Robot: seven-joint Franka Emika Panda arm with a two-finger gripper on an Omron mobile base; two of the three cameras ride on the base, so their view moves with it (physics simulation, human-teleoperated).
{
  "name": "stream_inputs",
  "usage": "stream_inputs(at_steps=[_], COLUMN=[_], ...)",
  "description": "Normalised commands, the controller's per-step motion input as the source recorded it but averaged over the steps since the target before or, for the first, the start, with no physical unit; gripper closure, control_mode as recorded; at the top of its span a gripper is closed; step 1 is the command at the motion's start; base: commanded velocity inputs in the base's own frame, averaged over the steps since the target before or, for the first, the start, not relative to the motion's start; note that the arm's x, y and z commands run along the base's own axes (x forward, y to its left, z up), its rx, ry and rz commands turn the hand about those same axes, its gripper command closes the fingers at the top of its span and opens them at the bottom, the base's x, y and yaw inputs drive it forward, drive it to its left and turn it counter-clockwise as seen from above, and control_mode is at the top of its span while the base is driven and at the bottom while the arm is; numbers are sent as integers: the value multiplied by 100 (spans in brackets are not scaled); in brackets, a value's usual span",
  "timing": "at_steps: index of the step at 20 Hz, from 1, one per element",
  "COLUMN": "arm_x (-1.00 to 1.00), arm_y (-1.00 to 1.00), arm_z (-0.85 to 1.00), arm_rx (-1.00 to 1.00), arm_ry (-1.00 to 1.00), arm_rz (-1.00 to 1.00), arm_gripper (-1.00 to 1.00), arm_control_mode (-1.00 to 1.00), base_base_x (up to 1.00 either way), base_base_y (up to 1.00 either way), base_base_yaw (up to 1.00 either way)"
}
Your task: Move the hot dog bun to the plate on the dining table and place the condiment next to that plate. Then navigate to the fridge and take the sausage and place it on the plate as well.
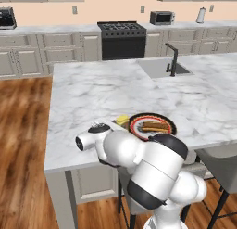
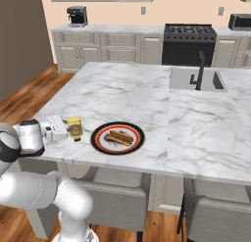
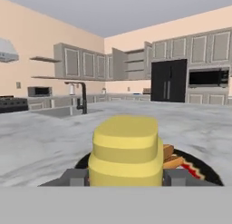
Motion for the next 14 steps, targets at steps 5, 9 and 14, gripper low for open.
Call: stream_inputs(at_steps=[5,9,14], arm_x=[37,35,27], arm_y=[17,13,3], arm_z=[-34,-42,-55], arm_rx=[0,0,0], arm_ry=[0,-5,-12], arm_rz=[3,3,4], arm_gripper=[100,100,100], arm_control_mode=[-100,-100,-100], base_base_x=[0,0,0], base_base_y=[0,0,0], base_base_yaw=[0,0,0])
